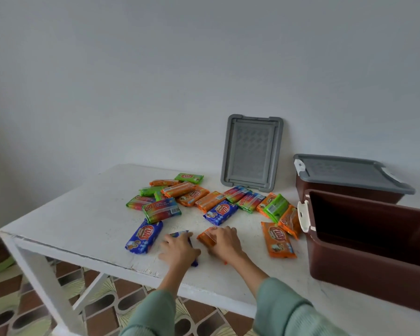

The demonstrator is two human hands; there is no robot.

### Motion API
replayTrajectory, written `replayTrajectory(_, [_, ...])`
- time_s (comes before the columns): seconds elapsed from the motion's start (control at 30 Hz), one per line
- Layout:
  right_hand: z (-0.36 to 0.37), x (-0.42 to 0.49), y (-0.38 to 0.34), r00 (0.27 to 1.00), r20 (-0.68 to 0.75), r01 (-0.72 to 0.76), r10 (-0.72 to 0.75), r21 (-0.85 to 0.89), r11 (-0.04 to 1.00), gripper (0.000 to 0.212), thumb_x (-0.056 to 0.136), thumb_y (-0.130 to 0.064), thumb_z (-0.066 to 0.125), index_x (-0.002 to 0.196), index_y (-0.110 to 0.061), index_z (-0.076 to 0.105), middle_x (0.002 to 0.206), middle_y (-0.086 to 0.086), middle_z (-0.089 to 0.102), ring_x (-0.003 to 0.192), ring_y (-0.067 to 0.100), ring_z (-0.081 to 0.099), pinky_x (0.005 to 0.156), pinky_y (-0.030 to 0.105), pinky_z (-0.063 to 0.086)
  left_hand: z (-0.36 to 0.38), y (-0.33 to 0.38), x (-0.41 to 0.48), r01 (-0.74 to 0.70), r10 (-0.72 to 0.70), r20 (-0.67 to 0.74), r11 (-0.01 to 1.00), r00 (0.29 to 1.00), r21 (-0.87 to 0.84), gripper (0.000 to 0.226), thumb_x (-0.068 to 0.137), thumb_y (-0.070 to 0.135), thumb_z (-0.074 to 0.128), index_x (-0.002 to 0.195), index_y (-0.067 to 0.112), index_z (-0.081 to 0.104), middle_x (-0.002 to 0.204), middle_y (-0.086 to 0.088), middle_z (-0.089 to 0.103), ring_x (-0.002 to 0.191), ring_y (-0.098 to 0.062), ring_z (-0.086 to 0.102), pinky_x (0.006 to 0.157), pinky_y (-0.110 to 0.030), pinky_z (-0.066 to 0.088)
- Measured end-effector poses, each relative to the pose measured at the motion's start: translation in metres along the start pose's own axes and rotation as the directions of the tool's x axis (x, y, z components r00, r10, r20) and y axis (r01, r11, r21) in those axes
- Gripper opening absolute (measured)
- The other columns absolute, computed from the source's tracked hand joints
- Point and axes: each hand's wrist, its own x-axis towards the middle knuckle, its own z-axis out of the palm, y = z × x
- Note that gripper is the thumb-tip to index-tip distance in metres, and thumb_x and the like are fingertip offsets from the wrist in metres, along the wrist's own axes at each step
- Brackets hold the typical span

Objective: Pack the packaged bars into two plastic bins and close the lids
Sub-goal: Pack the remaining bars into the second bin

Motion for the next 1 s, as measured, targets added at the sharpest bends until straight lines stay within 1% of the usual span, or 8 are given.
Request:
replayTrajectory(0.17, [-0.057, -0.01, 0.01, 0.997, -0.031, 0.071, -0.067, 0.159, 0.985, 0.068, 0.074, -0.028, 0.076, 0.135, -0.02, 0.048, 0.134, 0.005, 0.054, 0.123, 0.021, 0.049, 0.095, 0.028, 0.045, -0.031, 0.007, 0.003, -0.203, 0.206, -0.042, 0.977, 0.978, 0.068, 0.061, 0.074, 0.037, 0.074, 0.13, 0.038, 0.05, 0.132, -0.007, 0.047, 0.123, -0.028, 0.036, 0.096, -0.037, 0.035])
replayTrajectory(0.27, [-0.129, -0.022, 0.023, 0.985, -0.083, 0.164, -0.154, 0.136, 0.977, 0.065, 0.075, -0.027, 0.075, 0.135, -0.02, 0.049, 0.128, 0.002, 0.06, 0.115, 0.016, 0.055, 0.085, 0.022, 0.042, -0.069, 0.049, -0.007, -0.42, 0.423, -0.103, 0.906, 0.9, 0.049, 0.06, 0.071, 0.029, 0.077, 0.126, 0.034, 0.055, 0.127, -0.007, 0.054, 0.118, -0.026, 0.044, 0.094, -0.037, 0.041])
replayTrajectory(0.4, [-0.214, -0.038, 0.066, 0.985, -0.139, 0.124, -0.102, 0.161, 0.979, 0.063, 0.075, -0.017, 0.075, 0.133, -0.017, 0.051, 0.128, 0.004, 0.06, 0.113, 0.018, 0.056, 0.086, 0.024, 0.044, -0.107, 0.131, -0.037, -0.681, 0.677, -0.085, 0.732, 0.731, -0.023, 0.058, 0.071, 0.017, 0.077, 0.124, 0.032, 0.058, 0.112, -0.009, 0.052, 0.096, -0.025, 0.05, 0.077, -0.031, 0.045])
replayTrajectory(0.57, [-0.279, -0.064, 0.154, 0.977, -0.207, -0.049, 0.056, 0.039, 0.998, 0.062, 0.072, -0.02, 0.076, 0.131, -0.023, 0.054, 0.127, 0.003, 0.059, 0.11, 0.018, 0.056, 0.078, 0.022, 0.038, -0.088, 0.231, -0.074, -0.887, 0.887, 0.066, 0.46, 0.456, -0.052, 0.061, 0.073, 0.01, 0.074, 0.125, 0.036, 0.055, 0.141, -0.011, 0.04, 0.122, -0.029, 0.043, 0.1, -0.037, 0.038])
replayTrajectory(0.67, [-0.29, -0.079, 0.211, 0.971, -0.174, -0.161, 0.166, 0.045, 0.986, 0.065, 0.069, -0.018, 0.078, 0.129, -0.026, 0.055, 0.127, 0.004, 0.058, 0.107, 0.018, 0.057, 0.077, 0.023, 0.041, -0.051, 0.282, -0.082, -0.946, 0.928, 0.218, 0.319, 0.302, -0.051, 0.059, 0.075, 0.008, 0.071, 0.124, 0.036, 0.057, 0.146, -0.007, 0.033, 0.129, -0.027, 0.036, 0.097, -0.03, 0.033])
replayTrajectory(0.77, [-0.282, -0.09, 0.261, 0.967, -0.115, -0.23, 0.228, 0.0, 0.973, 0.066, 0.066, -0.018, 0.08, 0.127, -0.025, 0.056, 0.128, 0.003, 0.058, 0.11, 0.017, 0.054, 0.082, 0.024, 0.041, -0.005, 0.32, -0.079, -0.975, 0.897, 0.398, 0.221, 0.194, -0.022, 0.06, 0.075, 0.005, 0.068, 0.124, 0.038, 0.056, 0.152, -0.001, 0.023, 0.137, -0.023, 0.023, 0.11, -0.038, 0.024])
replayTrajectory(0.87, [-0.263, -0.095, 0.3, 0.957, -0.073, -0.286, 0.281, -0.062, 0.956, 0.07, 0.066, -0.022, 0.08, 0.13, -0.026, 0.052, 0.13, 0.002, 0.056, 0.115, 0.018, 0.053, 0.089, 0.025, 0.041, 0.033, 0.338, -0.075, -0.984, 0.852, 0.502, 0.176, 0.147, -0.01, 0.062, 0.075, -0.002, 0.066, 0.124, 0.035, 0.059, 0.153, 0.0, 0.019, 0.14, -0.023, 0.017, 0.111, -0.037, 0.022])
replayTrajectory(1.0, [-0.229, -0.084, 0.328, 0.959, -0.04, -0.283, 0.28, -0.177, 0.943, 0.08, 0.066, -0.02, 0.08, 0.137, -0.024, 0.044, 0.137, 0.003, 0.051, 0.124, 0.022, 0.049, 0.103, 0.033, 0.041, 0.074, 0.348, -0.072, -0.987, 0.798, 0.583, 0.153, 0.15, 0.044, 0.054, 0.07, -0.008, 0.07, 0.114, 0.023, 0.066, 0.153, -0.001, 0.02, 0.14, -0.024, 0.02, 0.11, -0.036, 0.03])
